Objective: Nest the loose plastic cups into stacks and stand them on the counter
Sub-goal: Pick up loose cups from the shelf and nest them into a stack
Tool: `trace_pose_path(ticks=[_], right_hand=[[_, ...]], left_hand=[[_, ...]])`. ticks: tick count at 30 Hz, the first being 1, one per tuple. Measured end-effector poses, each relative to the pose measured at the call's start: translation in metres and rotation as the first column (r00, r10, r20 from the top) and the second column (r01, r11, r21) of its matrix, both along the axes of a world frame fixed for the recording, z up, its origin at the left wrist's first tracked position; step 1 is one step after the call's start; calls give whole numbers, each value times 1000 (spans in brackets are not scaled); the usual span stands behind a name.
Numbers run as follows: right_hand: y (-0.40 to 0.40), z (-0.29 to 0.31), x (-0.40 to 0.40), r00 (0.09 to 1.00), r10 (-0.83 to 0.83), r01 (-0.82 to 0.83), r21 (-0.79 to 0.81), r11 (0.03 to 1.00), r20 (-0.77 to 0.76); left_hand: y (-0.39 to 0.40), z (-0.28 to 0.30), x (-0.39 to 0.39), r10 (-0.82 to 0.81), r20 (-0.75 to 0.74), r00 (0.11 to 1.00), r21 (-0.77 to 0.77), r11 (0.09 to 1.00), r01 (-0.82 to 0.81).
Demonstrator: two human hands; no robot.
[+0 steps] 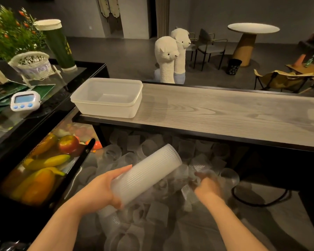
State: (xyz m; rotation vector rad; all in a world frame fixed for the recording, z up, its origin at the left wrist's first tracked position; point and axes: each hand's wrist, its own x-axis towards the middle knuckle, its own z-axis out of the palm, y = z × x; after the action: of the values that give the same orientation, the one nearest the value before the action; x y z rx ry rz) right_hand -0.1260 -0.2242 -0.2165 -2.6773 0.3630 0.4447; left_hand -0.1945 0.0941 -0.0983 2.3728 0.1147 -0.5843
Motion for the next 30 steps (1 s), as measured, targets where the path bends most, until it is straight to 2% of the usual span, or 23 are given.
trace_pose_path(ticks=[2, 4, 7, 12, 16, 20, 21, 22, 23, 24, 26, 28, 30], right_hand=[[4, -24, -14, 989, 114, -123, -95, 988, -93], [6, -37, -23, 984, 172, -177, -139, 974, -51], [10, -41, -22, 988, 152, -148, -138, 979, 20], [10, -37, -22, 979, 185, -180, -62, 982, 87], [3, -38, -28, 959, 232, -223, -75, 972, 164], [-1, -23, -30, 971, 125, -104, -108, 989, 206], [-3, -16, -30, 968, 52, -46, -27, 999, 246], [-5, -7, -30, 946, -56, 16, 126, 992, 320], [-7, 4, -30, 901, -192, 59, 330, 942, 389], [-8, 17, -29, 834, -338, 73, 521, 851, 435], [-9, 44, -26, 747, -549, 56, 787, 614, 375], [-7, 70, -26, 766, -589, 15, 909, 416, 257], [-2, 89, -29, 825, -516, -29, 930, 365, 228]], left_hand=[[4, 1, -3, 13, -8, 1000, 13, 1000, -13], [8, 1, -5, 8, -10, 1000, 36, 999, -7], [9, -1, -6, 11, -13, 1000, 37, 999, -10], [11, -4, -8, 10, -24, 1000, 31, 999, -9], [12, -7, -9, 12, -35, 999, 40, 999, -10], [11, -9, -8, 6, -44, 999, 53, 999, -4], [11, -9, -8, 4, -46, 999, 51, 999, -2], [12, -9, -8, 0, -46, 999, 47, 999, 2], [13, -9, -9, -8, -46, 999, 42, 999, 10], [13, -8, -9, -18, -45, 999, 38, 999, 20], [14, -6, -8, -33, -47, 998, 28, 999, 35], [12, -3, -7, -54, -50, 997, 13, 998, 54], [8, 1, -6, -79, -55, 995, -8, 997, 78]])
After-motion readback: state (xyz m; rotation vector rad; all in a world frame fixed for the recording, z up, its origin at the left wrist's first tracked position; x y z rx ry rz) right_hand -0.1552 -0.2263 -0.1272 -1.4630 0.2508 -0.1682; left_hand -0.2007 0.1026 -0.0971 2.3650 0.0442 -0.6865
